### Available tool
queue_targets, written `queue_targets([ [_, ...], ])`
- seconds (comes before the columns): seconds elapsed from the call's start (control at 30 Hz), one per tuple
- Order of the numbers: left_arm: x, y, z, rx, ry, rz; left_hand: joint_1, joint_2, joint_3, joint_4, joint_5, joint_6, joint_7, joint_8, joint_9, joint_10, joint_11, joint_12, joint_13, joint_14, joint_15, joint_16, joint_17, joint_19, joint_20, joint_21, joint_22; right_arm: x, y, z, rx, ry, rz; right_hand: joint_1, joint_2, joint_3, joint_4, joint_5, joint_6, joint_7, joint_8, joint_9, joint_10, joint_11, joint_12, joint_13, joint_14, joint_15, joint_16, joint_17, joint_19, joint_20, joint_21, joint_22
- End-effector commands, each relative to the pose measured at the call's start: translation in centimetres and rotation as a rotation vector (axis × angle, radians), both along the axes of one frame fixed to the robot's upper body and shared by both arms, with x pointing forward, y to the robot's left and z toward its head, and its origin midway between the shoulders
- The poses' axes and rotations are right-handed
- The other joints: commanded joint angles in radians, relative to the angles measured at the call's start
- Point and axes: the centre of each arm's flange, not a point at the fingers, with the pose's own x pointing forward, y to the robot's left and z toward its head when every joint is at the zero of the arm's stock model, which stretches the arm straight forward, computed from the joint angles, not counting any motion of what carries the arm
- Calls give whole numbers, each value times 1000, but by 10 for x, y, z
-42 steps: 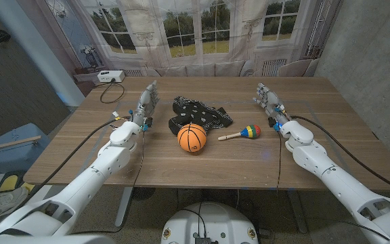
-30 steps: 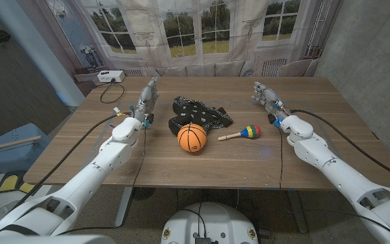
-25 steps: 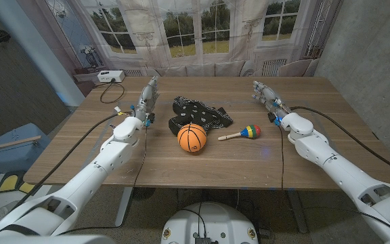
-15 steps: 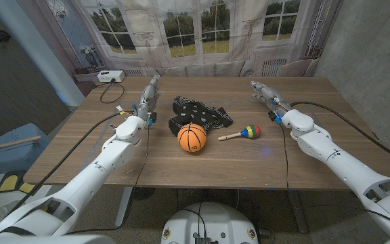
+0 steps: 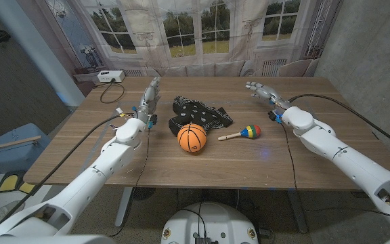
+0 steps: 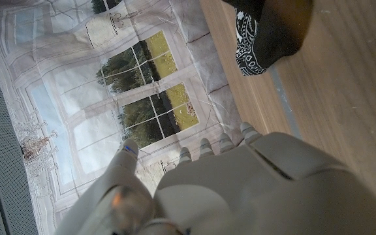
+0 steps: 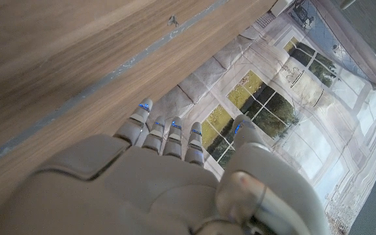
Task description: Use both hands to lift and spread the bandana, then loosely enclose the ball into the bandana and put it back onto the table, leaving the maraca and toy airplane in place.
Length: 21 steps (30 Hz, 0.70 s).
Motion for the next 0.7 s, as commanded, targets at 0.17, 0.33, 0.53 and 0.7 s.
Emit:
queue_targets([
  [0.17, -9, 6, -8, -14, 11, 8, -12, -1, -2, 3, 5, -7, 9, 10, 3, -18, 16, 10, 2, -31, 14, 8, 4, 10, 12, 10, 2, -17, 22, 4, -206, -52, -65, 21, 3, 13, 0, 6, 26, -2, 3, 5, 21, -3, 12, 3, 23, -6, 13, 2, 9, 10, 9, 5],
  [0.33, -12, 9, -10, -19, 11, 14, -13, -1, -2, 4, 5, 7, 14, 11, 4, -8, 24, 13, 3, -23, 17, 9, 4, 17, 15, 12, 2, -23, 32, 6, -263, -77, -83, 29, 3, 16, -1, 6, 33, -2, 3, 6, 26, -5, 12, 4, 35, -9, 17, 3, 15, 14, 11, 5],
  [0.53, -14, 12, -11, -23, 10, 12, -14, -1, -3, 5, 5, 11, 15, 9, 4, -4, 27, 13, 4, -20, 18, 8, 4, 20, 17, 14, 2, -26, 44, 7, -320, -95, -93, 39, 6, 20, -1, 6, 41, -3, 4, 6, 38, -3, 15, 4, 43, -14, 19, 4, 20, 16, 13, 6],
  [0.7, -15, 14, -14, -25, 16, 11, -15, -1, -3, 5, 5, 13, 15, 7, 4, -4, 28, 12, 4, -19, 21, 7, 5, 19, 19, 13, 3, -29, 54, 8, -385, -101, -109, 45, 7, 22, -1, 7, 46, -4, 4, 6, 39, -7, 14, 4, 47, -17, 19, 4, 22, 16, 14, 6],
])
